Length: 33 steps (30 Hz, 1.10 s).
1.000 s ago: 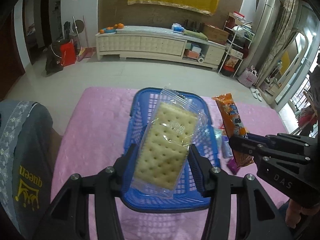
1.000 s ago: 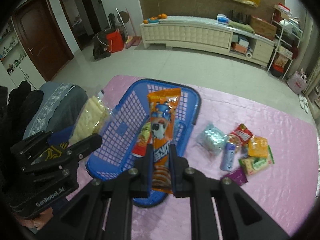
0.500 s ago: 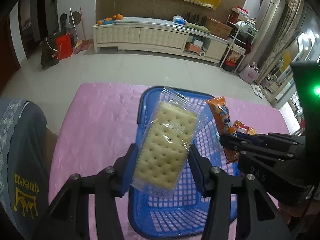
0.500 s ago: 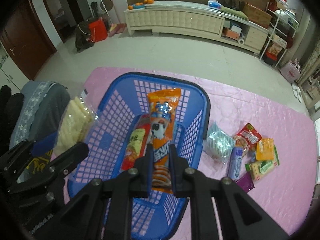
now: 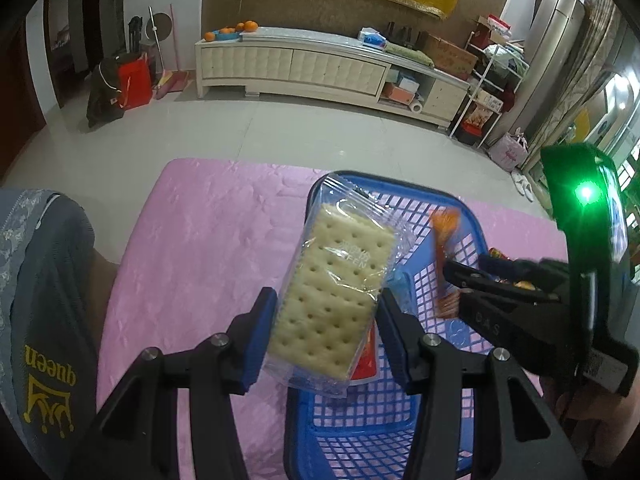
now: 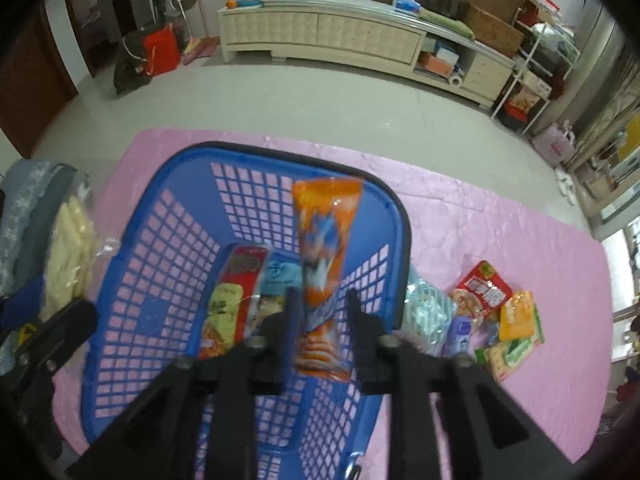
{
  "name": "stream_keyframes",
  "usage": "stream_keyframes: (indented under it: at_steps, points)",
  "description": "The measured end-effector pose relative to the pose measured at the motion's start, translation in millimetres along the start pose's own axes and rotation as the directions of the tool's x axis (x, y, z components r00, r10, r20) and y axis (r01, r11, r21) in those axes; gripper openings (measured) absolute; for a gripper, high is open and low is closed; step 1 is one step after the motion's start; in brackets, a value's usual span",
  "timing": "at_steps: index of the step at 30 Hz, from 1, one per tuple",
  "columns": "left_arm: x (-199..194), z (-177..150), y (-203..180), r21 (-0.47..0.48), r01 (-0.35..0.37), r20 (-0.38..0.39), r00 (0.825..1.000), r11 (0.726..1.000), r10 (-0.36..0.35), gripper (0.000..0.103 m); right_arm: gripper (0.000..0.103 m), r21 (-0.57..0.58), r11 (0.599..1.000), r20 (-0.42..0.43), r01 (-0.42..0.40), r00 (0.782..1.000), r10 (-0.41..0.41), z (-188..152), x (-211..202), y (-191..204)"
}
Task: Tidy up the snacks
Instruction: 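Carry both snacks over the basket and open the right tool to drop the orange stick, then lower the cracker pack into the basket and open the left tool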
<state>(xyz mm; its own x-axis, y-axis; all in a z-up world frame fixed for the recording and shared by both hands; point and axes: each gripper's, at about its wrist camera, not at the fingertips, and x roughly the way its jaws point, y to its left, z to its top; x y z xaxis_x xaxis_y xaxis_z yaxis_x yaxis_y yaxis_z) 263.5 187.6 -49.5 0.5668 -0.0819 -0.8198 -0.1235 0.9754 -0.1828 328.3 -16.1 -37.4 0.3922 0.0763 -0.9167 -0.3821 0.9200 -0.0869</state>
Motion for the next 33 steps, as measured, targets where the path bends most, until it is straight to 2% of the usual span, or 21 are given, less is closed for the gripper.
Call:
stream_keyframes:
  at_steps: [1, 4, 7, 19, 21, 25, 33]
  points:
    - [0, 0, 0, -0.002, 0.001, -0.003, 1.000, 1.000, -0.001, 0.048, 0.059, -0.003, 1.000, 0.003, 0.004, 1.000, -0.004, 0, 0, 0]
    - [-2, -2, 0, -0.006, 0.006, -0.009, 1.000, 1.000, -0.006, 0.048, 0.067, -0.009, 1.000, 0.009, -0.028, 1.000, 0.028, -2, -3, 3]
    - [-7, -5, -3, -0.004, 0.005, -0.009, 1.000, 1.000, -0.005, 0.048, 0.078, -0.035, 0.999, 0.024, 0.007, 1.000, -0.006, -8, -11, 8]
    - [-29, -13, -18, 0.025, 0.012, 0.001, 1.000, 1.000, -0.012, 0.048, 0.080, 0.012, 0.999, 0.048, -0.050, 0.998, 0.049, -30, -49, -24]
    - [-27, -15, -23, 0.026, 0.018, -0.009, 1.000, 0.999, -0.017, 0.048, 0.080, 0.021, 0.998, 0.047, -0.057, 0.997, 0.056, -36, -53, -31]
    - [-16, -23, -30, -0.011, 0.083, -0.057, 0.995, 0.996, -0.084, 0.048, 0.080, 0.034, 0.997, 0.050, -0.074, 0.996, 0.072, -49, -57, -44]
    - [8, -29, -64, 0.031, 0.081, -0.099, 0.992, 0.996, -0.077, 0.048, 0.080, 0.044, 0.994, 0.040, -0.097, 0.995, 0.095, -74, -55, -61]
